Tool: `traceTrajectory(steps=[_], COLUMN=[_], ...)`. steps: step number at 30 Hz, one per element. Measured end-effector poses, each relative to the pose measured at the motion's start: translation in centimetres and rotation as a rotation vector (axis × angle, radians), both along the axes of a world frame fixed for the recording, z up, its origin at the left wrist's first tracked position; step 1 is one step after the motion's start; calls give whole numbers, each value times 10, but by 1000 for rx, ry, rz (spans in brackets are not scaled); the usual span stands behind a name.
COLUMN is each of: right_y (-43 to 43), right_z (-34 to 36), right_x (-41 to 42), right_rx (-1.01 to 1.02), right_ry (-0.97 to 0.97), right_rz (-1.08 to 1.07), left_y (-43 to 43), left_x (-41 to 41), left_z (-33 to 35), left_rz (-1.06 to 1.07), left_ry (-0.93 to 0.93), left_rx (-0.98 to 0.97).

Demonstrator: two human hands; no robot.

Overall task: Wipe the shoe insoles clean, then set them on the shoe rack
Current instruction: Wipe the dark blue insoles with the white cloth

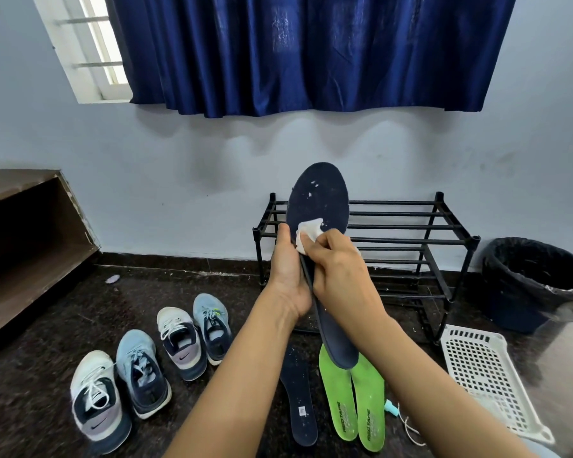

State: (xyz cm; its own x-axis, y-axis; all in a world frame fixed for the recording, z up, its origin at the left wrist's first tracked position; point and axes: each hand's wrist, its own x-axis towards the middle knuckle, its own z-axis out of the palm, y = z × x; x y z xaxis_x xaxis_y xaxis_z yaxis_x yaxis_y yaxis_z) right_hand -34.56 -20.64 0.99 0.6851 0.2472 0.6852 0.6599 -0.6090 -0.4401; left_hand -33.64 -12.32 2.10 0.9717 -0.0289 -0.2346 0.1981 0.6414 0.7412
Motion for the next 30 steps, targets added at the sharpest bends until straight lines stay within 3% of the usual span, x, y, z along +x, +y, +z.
traceTrajectory(steps=[10,16,20,25,30], right_y=[-1,-1,2,1,4], right_z=[-10,-2,-7,5,-5], right_x=[-3,8,-6,7,-9], right_rx=[-60,-99,-125,-191,-269], right_ry=[6,-32,3,-12,43], right_rz=[-31,-160,-103,-260,-213], left_y=[4,-1,4,-1,3], left_x=[2,-2,-2,-4,-2], left_z=[2,3,6,6,5], left_rz=[54,44,93,71,97], left_ry=[-27,-28,-45,-26,-1], left_rx=[-3,35,34,36,83])
